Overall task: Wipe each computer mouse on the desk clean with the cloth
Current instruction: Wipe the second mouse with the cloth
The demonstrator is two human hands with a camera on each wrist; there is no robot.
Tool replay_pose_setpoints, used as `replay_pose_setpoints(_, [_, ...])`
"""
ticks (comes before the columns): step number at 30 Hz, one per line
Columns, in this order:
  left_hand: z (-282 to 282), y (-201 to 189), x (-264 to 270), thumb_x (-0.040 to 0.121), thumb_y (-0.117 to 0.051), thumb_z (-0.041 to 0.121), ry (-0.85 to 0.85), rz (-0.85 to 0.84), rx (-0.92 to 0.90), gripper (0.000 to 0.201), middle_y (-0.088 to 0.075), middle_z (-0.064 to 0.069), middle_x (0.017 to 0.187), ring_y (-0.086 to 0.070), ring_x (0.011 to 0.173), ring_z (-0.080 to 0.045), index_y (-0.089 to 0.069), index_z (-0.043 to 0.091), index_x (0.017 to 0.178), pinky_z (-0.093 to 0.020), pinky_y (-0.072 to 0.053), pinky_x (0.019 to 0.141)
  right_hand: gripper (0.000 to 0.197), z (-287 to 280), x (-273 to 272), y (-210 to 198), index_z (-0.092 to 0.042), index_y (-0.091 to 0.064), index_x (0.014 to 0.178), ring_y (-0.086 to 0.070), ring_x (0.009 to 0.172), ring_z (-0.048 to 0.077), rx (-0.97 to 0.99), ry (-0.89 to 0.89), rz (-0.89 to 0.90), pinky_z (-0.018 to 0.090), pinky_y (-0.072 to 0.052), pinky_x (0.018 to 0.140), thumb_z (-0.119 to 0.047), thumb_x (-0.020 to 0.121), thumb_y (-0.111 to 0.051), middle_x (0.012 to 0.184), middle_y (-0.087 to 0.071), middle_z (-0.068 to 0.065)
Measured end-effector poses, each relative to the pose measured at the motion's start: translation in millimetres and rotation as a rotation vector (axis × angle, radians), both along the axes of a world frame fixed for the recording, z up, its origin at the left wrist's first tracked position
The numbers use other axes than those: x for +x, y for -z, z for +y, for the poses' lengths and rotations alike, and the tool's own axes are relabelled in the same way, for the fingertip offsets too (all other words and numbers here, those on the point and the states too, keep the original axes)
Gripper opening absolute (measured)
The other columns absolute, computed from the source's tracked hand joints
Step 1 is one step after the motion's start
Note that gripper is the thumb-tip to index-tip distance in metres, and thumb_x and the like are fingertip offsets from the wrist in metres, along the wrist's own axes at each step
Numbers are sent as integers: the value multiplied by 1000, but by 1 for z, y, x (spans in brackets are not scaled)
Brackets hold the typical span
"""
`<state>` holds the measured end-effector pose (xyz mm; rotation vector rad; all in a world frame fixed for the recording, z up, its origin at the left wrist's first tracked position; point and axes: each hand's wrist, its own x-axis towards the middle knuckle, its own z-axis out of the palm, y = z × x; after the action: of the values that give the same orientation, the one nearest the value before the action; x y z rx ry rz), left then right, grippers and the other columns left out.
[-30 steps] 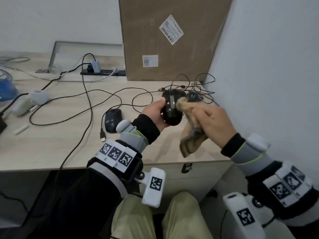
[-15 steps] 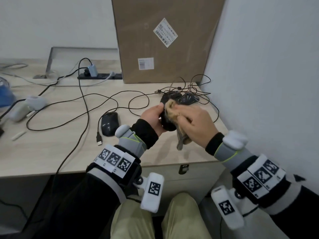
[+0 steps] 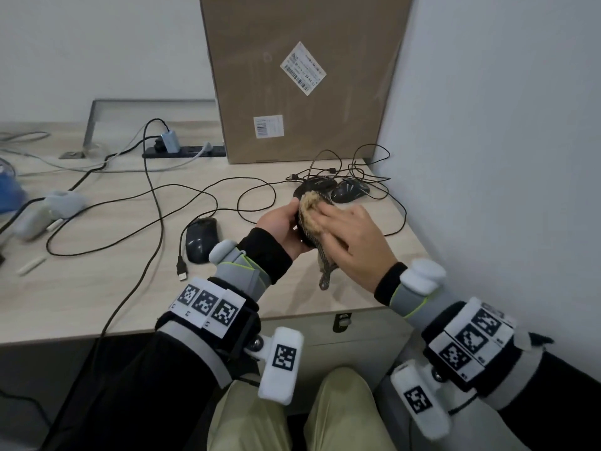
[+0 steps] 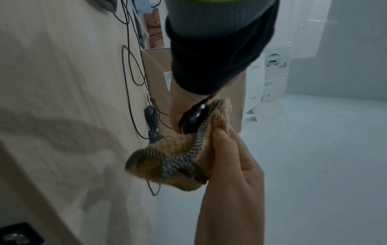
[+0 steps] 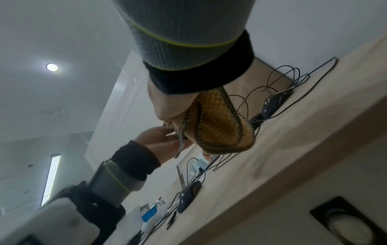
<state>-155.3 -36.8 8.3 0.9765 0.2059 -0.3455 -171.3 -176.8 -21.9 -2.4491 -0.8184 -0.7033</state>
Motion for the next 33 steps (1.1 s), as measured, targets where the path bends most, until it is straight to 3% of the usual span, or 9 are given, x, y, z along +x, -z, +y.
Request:
replay_pose_setpoints(4, [0, 9, -5, 101, -37, 28, -7, -55, 78, 28, -59, -7, 87, -56, 78, -21, -56, 9, 106, -34, -49, 62, 36, -7, -12, 1, -9, -65, 115, -59, 97, 24, 115, -34, -40, 16, -33, 88, -18, 87, -44, 123, -63, 11])
replay_pose_setpoints(8, [-3, 9, -8, 102, -37, 23, -14, -125, 141, 26, -55, -4, 77, -52, 71, -19, -56, 16, 86, -31, -45, 61, 39, -9, -9, -14, -4, -64, 115, -54, 108, 16, 305, 96, -74, 22, -35, 95, -18, 86, -42, 119, -65, 13])
replay_pose_setpoints(12, [-7, 9, -10, 101, -38, 22, 34, -152, 150, 23, -58, -4, 80, -55, 73, -19, -57, 16, 91, -32, -49, 63, 39, -8, 14, -28, -8, -60, 123, -54, 117, 25, 161, 165, 46, 29, -34, 98, -19, 89, -43, 129, -59, 10])
replay_pose_setpoints(16, [-8, 8, -9, 102, -36, 22, 14, -147, 109, 24, -61, -4, 79, -57, 74, -18, -58, 14, 96, -31, -50, 61, 41, 0, 12, -21, -10, -64, 117, -58, 105, 32, 75, 123, 62, 20, -29, 87, -18, 86, -39, 124, -62, 11])
replay_pose_setpoints(21, [-10, 14, -15, 102, -37, 21, 30, -123, 159, 22, -56, -4, 77, -53, 69, -17, -57, 12, 96, -27, -50, 56, 43, -3, 4, -14, -6, -63, 118, -58, 105, 31, 37, 152, 72, 26, -33, 89, -18, 86, -36, 123, -63, 11])
replay_pose_setpoints(24, [-15, 12, -15, 102, -38, 20, 66, -126, 186, 20, -57, -7, 84, -55, 76, -20, -53, 10, 109, -33, -50, 67, 44, -5, 15, -22, -8, -63, 116, -58, 99, 33, 85, 202, 137, 28, -35, 82, -20, 84, -34, 118, -66, 7])
replay_pose_setpoints(29, [-13, 13, -10, 102, -37, 22, 61, -117, 153, 24, -56, -7, 82, -54, 76, -20, -57, 12, 93, -34, -48, 68, 39, -7, 1, -19, -9, -65, 113, -56, 91, 34, 28, 167, 84, 28, -35, 81, -17, 85, -38, 118, -66, 7])
replay_pose_setpoints(33, [-14, 11, -11, 101, -38, 21, 62, -124, 182, 22, -57, -7, 84, -55, 76, -21, -57, 10, 99, -34, -49, 67, 38, -8, 6, -30, -9, -69, 107, -62, 96, 26, 175, 147, 152, 32, -44, 86, -17, 83, -40, 109, -70, 7])
